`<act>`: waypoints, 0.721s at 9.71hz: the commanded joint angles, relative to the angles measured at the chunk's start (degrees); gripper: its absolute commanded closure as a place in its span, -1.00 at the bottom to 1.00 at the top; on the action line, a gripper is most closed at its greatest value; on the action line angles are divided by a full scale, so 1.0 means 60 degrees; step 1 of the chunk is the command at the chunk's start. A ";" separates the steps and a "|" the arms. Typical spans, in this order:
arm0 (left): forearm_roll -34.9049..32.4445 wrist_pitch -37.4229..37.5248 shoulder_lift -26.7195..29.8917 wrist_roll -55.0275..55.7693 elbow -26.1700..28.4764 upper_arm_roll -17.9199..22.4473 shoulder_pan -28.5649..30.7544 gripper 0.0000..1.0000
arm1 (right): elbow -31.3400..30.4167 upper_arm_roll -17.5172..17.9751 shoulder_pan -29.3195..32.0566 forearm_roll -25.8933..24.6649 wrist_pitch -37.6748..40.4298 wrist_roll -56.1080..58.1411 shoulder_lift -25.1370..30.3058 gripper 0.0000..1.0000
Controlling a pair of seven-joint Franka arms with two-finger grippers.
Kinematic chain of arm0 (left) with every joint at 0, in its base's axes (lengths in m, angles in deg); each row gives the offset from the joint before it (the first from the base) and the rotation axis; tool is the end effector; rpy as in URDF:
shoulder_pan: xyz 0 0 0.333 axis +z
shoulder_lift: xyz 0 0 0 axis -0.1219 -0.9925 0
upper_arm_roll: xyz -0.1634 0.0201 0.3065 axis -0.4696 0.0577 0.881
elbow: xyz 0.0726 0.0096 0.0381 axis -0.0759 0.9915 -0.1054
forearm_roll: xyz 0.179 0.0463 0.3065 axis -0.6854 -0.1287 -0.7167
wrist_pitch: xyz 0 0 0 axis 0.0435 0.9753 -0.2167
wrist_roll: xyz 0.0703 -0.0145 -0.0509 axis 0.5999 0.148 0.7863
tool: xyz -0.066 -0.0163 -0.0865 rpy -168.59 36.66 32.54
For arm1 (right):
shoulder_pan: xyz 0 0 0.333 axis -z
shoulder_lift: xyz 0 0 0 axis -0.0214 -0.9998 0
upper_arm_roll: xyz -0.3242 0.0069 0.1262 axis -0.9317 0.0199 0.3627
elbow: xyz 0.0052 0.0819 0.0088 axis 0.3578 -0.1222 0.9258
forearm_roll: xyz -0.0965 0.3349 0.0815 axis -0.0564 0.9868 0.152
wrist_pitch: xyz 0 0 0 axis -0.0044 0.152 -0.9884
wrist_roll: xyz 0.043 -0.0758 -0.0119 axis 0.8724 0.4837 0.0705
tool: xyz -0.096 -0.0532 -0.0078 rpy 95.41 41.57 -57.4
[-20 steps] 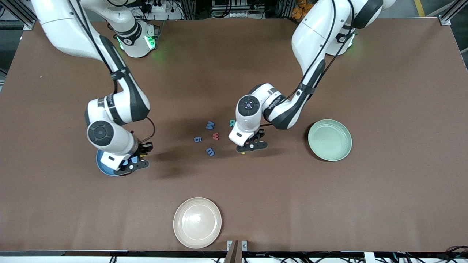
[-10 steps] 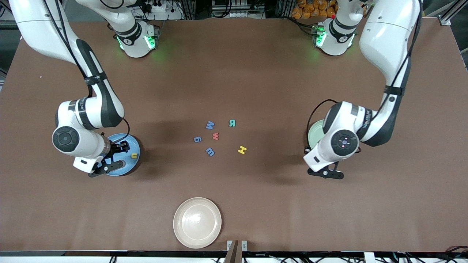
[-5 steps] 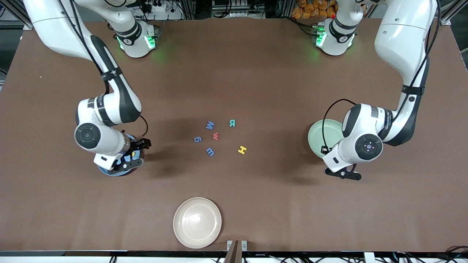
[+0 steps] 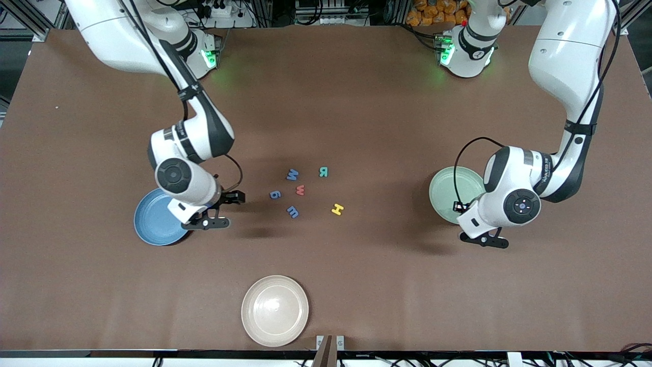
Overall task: Sort upper and lower case letters into plates
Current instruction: 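Release the Q on the green plate while the right gripper releases u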
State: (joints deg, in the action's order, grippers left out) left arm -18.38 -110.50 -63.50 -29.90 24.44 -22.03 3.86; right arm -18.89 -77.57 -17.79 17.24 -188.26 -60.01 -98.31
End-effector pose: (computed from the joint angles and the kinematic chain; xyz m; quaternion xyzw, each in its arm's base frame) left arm 0.6331 -0.1150 0.2774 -0.9883 0.0934 0.1151 0.0358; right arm 0.5900 0.2329 0.3094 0.9981 -0.0183 -0.0536 0.0227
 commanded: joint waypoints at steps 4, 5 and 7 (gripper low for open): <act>0.0396 -0.0113 0.0179 0.0658 0.0061 -0.0056 -0.0339 -1.00 | -0.0063 -0.0010 -0.0872 0.0101 -0.0697 -0.3048 -0.0373 -1.00; 0.0396 -0.0113 0.0150 0.1125 -0.0114 -0.0056 -0.0660 -1.00 | -0.0092 -0.0009 -0.1119 0.0188 -0.0918 -0.3021 -0.0490 -1.00; 0.0396 -0.0127 -0.0141 0.2354 -0.0684 -0.0056 -0.1392 -1.00 | -0.0093 -0.0009 -0.1515 0.0189 -0.1473 -0.2467 -0.0783 -1.00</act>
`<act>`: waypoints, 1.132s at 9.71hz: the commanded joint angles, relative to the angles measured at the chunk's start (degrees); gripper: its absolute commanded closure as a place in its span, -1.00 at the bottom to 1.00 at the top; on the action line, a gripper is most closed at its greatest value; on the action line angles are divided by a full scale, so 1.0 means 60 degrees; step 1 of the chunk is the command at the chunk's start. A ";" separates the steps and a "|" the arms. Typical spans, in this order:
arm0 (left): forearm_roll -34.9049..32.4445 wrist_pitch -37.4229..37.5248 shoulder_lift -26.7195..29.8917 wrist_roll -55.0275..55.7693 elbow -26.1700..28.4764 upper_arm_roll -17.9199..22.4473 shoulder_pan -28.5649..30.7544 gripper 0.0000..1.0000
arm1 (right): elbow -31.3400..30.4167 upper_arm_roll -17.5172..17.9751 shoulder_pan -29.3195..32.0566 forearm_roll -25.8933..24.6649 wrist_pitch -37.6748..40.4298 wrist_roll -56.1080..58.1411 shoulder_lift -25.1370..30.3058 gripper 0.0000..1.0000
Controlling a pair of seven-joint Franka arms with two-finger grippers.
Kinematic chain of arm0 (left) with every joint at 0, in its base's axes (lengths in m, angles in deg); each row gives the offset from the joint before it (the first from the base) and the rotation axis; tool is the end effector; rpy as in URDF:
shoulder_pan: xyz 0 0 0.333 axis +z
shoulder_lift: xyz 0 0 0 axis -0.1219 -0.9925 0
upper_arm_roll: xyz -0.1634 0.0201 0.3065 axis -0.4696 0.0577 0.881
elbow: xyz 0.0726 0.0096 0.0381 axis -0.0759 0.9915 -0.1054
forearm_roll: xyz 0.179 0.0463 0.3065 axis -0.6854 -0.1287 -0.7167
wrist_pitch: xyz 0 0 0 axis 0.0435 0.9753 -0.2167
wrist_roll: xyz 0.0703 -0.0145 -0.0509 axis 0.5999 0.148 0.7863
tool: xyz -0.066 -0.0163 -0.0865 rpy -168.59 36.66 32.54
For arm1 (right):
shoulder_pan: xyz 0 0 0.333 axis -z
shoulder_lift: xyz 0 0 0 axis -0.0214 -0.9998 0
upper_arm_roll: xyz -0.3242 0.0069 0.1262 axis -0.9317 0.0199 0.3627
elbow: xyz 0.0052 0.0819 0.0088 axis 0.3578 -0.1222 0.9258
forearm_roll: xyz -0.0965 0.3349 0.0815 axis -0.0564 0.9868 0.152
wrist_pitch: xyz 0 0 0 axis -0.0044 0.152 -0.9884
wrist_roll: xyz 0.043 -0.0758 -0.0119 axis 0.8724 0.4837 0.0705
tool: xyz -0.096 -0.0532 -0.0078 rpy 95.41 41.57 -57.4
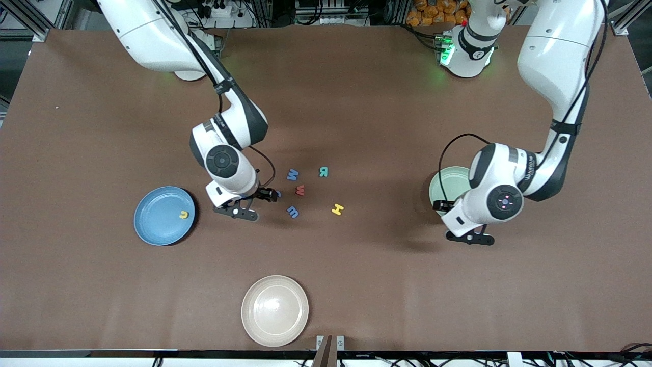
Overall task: Sort upper and lower case letters into plates
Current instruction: 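Grasp the blue g with the right gripper while the left gripper returns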
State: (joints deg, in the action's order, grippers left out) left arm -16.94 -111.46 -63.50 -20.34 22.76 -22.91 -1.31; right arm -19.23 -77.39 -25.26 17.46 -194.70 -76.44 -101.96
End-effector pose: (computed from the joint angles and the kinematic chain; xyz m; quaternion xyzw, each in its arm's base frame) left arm 0.6277 -0.1832 0.2904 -0.9939 0.0537 0.0909 0.0305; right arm 0.5612 0.3144 0.2753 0.9946 -0.0963 -0.0343 0.0151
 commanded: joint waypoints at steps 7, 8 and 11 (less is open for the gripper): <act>0.0302 -0.1250 -0.1125 0.1456 -0.1857 0.0105 -0.1338 -1.00 | -0.0458 -0.0053 -0.0535 0.0063 -0.1413 0.2721 -0.0513 -1.00; 0.0302 -0.1561 -0.1213 0.1485 -0.1856 0.0105 -0.1556 -1.00 | -0.0721 -0.0053 -0.0535 0.0063 -0.1749 0.2735 -0.0484 -1.00; 0.0228 -0.1900 -0.1185 0.1471 -0.1871 0.0149 -0.2041 -1.00 | -0.0914 -0.0053 -0.0740 0.0063 -0.1928 0.2633 -0.0484 -1.00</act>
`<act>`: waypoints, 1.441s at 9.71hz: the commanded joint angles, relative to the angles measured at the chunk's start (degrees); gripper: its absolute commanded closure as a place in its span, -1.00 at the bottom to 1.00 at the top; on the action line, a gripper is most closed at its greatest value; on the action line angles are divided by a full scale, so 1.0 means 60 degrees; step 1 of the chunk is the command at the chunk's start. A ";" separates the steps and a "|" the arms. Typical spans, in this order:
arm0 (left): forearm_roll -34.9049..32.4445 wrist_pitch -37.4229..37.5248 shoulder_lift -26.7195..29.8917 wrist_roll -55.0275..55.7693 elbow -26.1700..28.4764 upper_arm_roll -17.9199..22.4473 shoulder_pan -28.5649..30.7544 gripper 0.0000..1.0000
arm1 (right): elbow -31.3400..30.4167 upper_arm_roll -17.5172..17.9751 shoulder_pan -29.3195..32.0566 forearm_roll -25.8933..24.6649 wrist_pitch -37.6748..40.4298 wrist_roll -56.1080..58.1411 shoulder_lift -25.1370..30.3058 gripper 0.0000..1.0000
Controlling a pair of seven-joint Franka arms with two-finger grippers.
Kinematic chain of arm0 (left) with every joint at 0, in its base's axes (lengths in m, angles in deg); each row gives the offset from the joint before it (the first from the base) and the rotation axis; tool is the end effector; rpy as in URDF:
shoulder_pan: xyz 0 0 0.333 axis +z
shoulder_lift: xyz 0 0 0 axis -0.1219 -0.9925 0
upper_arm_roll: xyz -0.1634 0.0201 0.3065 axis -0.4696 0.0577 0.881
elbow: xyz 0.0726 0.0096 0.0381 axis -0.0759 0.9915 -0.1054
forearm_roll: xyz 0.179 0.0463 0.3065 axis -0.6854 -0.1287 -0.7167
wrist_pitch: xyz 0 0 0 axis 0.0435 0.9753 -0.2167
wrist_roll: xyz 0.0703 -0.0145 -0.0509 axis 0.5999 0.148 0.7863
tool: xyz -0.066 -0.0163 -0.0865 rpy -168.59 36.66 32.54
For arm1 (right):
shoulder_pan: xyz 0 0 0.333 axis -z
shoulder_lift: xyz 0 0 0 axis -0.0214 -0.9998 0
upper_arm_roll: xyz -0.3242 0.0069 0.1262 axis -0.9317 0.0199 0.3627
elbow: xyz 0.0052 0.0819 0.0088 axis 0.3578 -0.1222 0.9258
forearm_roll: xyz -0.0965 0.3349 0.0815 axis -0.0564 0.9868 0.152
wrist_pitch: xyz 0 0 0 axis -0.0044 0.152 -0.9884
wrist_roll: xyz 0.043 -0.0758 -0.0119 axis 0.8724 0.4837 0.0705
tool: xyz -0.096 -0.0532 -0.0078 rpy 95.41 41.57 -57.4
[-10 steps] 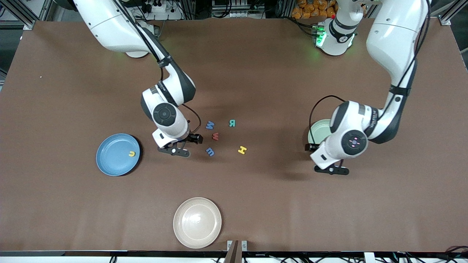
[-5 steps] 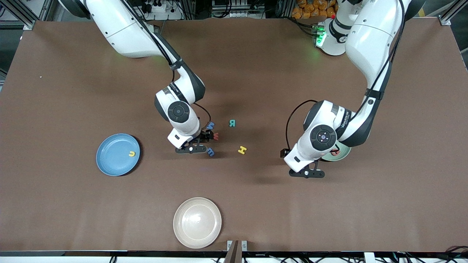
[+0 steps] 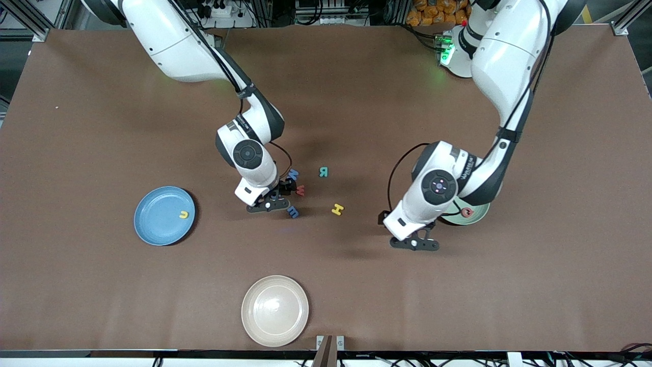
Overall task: Sort upper and lower case letters into plates
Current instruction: 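Grasp the blue g with the right gripper while the left gripper returns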
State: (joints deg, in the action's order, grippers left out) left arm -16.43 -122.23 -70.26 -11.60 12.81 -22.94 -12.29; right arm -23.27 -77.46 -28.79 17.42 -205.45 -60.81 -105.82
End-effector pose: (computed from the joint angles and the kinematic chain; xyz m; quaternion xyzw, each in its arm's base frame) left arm 0.6391 -0.3237 0.2953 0.9977 -0.0616 0.0193 0.0201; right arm 0.5338 0.3462 0.2216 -0.9973 -0.0708 0.0168 0.0061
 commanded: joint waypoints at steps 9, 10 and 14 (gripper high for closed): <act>-0.0441 -0.2566 -0.0086 0.1497 0.0152 0.0242 -0.1704 -1.00 | -0.0271 -0.0101 -0.0064 -0.0411 -0.0224 0.1125 0.0233 -1.00; -0.0456 -0.2537 -0.0100 0.2073 0.0241 0.0243 -0.1865 -1.00 | -0.0271 -0.0101 -0.0064 -0.0586 -0.0224 0.1126 0.0233 -1.00; -0.1695 -0.2537 -0.0977 0.2136 0.0256 0.0243 -0.2100 -1.00 | -0.0286 -0.0101 -0.0079 -0.0676 -0.0224 0.1126 0.0233 -1.00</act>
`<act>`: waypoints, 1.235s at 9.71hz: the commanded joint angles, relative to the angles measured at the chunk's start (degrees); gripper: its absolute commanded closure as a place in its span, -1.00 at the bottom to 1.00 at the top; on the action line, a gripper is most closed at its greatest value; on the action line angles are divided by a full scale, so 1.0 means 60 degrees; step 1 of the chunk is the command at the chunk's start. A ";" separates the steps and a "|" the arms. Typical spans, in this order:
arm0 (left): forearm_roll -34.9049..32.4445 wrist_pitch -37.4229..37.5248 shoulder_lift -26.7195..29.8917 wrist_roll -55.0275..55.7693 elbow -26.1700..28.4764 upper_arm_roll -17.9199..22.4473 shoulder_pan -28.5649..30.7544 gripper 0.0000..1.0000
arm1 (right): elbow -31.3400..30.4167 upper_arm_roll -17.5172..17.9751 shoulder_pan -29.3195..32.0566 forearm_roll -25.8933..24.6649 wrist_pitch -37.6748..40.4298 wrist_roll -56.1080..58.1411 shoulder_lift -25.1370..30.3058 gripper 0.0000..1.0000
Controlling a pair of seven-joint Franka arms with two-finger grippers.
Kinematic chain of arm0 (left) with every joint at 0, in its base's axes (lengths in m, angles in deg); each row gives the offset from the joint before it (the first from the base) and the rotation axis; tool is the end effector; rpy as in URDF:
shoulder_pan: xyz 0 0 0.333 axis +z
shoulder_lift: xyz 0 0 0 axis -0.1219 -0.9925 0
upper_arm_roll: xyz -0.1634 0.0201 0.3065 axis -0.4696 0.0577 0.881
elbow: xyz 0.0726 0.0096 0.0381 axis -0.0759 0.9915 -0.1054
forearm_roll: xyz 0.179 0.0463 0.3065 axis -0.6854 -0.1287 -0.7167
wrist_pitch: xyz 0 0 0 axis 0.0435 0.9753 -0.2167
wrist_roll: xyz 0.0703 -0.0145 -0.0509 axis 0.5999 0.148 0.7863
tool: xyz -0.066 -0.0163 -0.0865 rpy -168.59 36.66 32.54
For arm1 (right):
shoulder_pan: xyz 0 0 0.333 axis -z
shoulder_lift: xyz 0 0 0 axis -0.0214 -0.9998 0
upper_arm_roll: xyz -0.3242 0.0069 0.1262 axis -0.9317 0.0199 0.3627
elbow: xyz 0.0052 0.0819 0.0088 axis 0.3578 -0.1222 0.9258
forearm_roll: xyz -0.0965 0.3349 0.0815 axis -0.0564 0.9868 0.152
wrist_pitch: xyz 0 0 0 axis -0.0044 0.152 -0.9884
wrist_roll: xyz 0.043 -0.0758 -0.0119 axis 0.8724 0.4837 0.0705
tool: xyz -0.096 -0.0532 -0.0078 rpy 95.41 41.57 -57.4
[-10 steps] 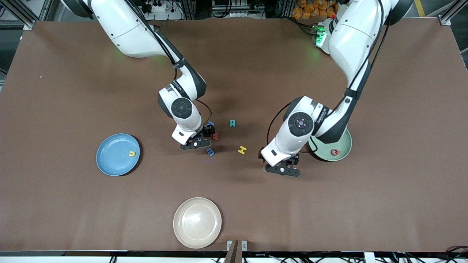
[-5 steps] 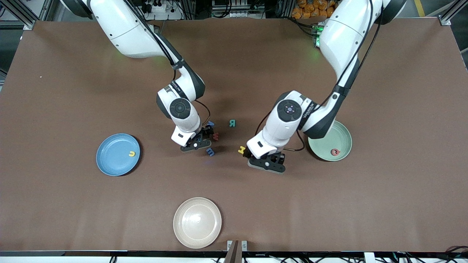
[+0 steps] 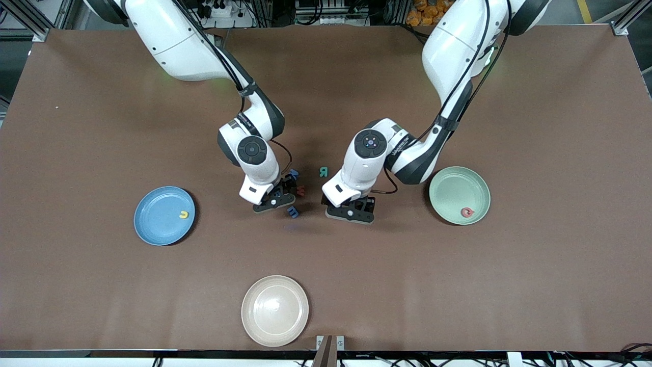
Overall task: Sort upper and lower case letters into plates
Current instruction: 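Carry the g to the blue plate while the left gripper grasps the H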
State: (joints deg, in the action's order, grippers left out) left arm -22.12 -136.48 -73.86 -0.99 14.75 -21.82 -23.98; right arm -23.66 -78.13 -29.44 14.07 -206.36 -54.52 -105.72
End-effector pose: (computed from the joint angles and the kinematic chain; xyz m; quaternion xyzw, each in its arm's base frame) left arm 0.5743 -0.4484 0.2599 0.9895 -0.1001 0.0950 0.0440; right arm 0.5330 0.3466 0.2212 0.9887 0.1495 -0.0020 0.0093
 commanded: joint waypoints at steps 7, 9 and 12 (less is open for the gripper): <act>-0.0709 -0.0133 -0.0643 0.1248 -0.0127 0.0056 -0.0490 -1.00 | -0.0236 0.0011 0.0132 -0.0119 0.0103 -0.0040 0.0624 1.00; -0.0695 -0.0133 -0.0760 0.1381 -0.0141 0.0042 -0.0476 -1.00 | -0.0221 0.0011 0.0760 -0.0119 0.0541 0.0266 0.1195 1.00; -0.0695 -0.0148 -0.0893 0.1775 -0.0244 0.0057 -0.0491 -1.00 | -0.0206 -0.0004 0.2528 -0.0119 0.1127 0.1814 0.1665 1.00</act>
State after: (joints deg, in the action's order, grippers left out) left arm -25.02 -137.11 -78.50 7.24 14.30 -21.79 -26.51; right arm -23.46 -78.96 -19.54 13.99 -200.62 -47.69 -97.73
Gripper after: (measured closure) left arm 0.000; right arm 0.634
